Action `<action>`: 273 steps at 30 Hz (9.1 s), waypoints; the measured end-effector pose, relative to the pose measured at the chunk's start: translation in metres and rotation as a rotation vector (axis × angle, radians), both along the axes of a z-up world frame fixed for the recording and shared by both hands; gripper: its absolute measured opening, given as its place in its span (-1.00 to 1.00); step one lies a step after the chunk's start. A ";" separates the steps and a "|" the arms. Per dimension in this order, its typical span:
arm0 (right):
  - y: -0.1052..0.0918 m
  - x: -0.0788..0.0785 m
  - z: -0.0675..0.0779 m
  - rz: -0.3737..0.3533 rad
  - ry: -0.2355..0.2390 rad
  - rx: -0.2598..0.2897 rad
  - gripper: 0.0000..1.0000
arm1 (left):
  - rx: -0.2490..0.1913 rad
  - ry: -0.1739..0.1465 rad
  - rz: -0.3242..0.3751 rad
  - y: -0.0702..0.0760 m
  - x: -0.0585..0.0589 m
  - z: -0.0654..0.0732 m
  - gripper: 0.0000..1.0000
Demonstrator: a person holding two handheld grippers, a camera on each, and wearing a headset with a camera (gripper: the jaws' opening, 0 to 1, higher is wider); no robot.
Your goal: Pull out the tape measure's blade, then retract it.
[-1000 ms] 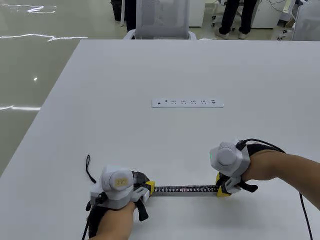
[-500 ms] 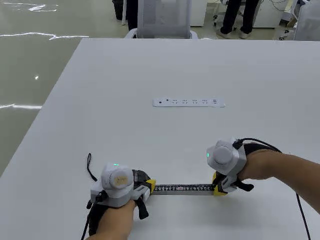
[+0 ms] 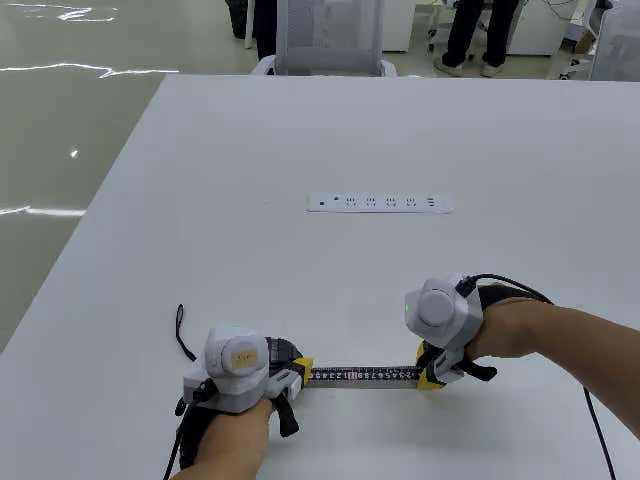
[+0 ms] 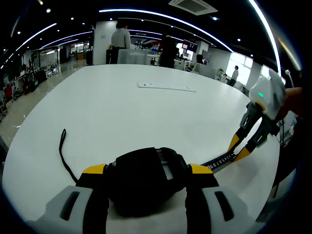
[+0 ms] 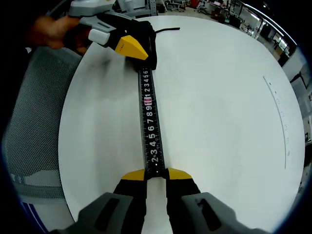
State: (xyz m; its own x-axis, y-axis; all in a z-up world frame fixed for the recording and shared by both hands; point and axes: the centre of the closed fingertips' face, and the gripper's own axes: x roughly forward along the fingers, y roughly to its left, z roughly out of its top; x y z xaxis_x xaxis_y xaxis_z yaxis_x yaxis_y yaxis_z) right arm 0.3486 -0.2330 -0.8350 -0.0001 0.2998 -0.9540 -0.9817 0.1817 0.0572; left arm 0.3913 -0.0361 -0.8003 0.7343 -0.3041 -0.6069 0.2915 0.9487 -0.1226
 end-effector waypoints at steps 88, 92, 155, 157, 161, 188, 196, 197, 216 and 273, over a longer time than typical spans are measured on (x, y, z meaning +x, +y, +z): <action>0.102 0.014 0.000 -0.017 0.012 0.095 -0.74 | -0.045 -0.002 -0.005 0.004 0.001 -0.001 0.18; 0.105 0.014 0.000 -0.014 0.006 0.099 -0.74 | -0.054 -0.004 -0.005 0.004 0.000 0.000 0.18; 0.156 0.015 0.002 0.047 -0.092 0.296 -0.70 | -0.092 -0.010 -0.041 0.004 -0.001 0.002 0.18; 0.157 0.015 0.001 0.051 -0.092 0.293 -0.71 | -0.092 -0.009 -0.041 0.004 -0.001 0.002 0.18; 0.159 0.016 0.001 0.042 -0.096 0.297 -0.71 | -0.093 -0.009 -0.041 0.004 -0.001 0.002 0.18; 0.131 0.023 0.010 -0.088 -0.135 0.354 -0.35 | -0.080 0.013 -0.044 0.004 0.000 0.001 0.22; 0.097 0.024 0.027 -0.211 -0.180 0.391 -0.03 | -0.066 0.005 -0.105 0.005 -0.001 0.009 0.22; 0.094 0.024 0.030 -0.222 -0.187 0.401 0.00 | -0.067 -0.019 -0.119 0.006 0.001 0.015 0.22; -0.009 -0.010 0.059 -0.577 -0.292 0.507 0.64 | -0.153 -0.117 -0.253 0.086 -0.011 0.065 0.98; -0.125 -0.102 0.070 -0.897 -0.439 0.500 1.00 | -0.114 -0.166 -0.287 0.158 -0.065 0.074 0.98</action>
